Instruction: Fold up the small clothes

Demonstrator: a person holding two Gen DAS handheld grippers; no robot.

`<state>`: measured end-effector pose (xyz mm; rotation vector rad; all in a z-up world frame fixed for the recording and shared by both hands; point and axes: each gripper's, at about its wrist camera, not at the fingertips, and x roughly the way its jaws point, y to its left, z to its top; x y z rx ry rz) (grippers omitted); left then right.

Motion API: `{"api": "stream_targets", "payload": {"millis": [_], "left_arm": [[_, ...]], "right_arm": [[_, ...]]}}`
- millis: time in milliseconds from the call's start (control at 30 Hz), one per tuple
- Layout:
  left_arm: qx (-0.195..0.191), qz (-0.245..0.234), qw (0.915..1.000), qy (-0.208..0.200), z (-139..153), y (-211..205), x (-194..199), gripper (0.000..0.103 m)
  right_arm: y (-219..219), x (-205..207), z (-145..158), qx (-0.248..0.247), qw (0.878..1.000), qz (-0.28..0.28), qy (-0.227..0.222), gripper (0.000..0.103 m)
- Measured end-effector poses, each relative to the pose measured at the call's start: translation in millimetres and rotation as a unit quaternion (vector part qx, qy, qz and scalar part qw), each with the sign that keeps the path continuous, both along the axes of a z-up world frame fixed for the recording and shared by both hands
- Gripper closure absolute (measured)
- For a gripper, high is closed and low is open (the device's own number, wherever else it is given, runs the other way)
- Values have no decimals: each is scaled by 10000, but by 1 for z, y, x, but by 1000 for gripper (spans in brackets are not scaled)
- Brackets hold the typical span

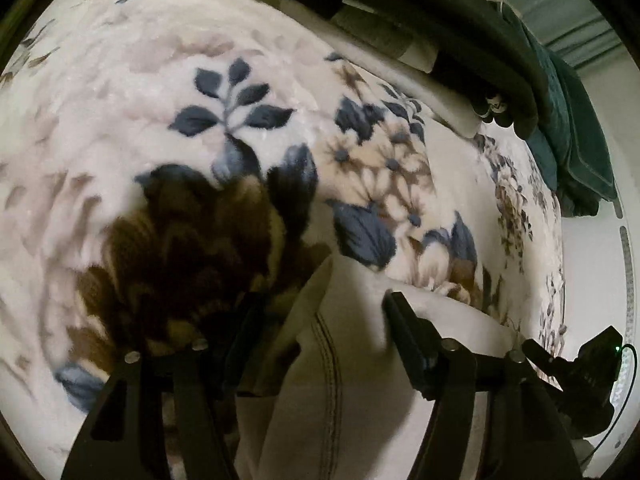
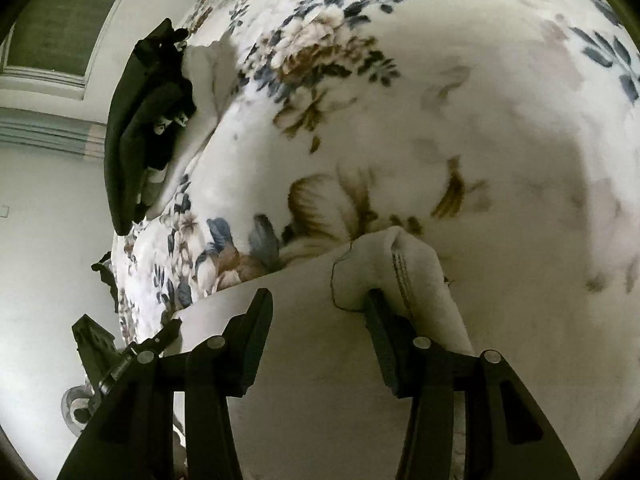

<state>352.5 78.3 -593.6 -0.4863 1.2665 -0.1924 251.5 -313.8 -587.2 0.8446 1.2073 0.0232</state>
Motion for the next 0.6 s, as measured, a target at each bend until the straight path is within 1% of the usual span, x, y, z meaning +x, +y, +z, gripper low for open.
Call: {"api": "stream_targets", "payload": {"millis": [100,267,500,600], "left_arm": [[-68,106,9999,-14,-3,2,-1,40],[-32,-28,10000,-9,-3,1,2,40],[-21,-61,10000,-16,-2,0,2,40],[49,-115,9999,29,5,0,3,40]], "right_arm": [[-1,-2,-2,-33,10000,-12,-5,55],[-3,1,-4,-64,10000,-2,52,58],[-4,2,-7,-61,9999,86,88,58],[-4,3,-4,-54,9998,120,151,58]]}}
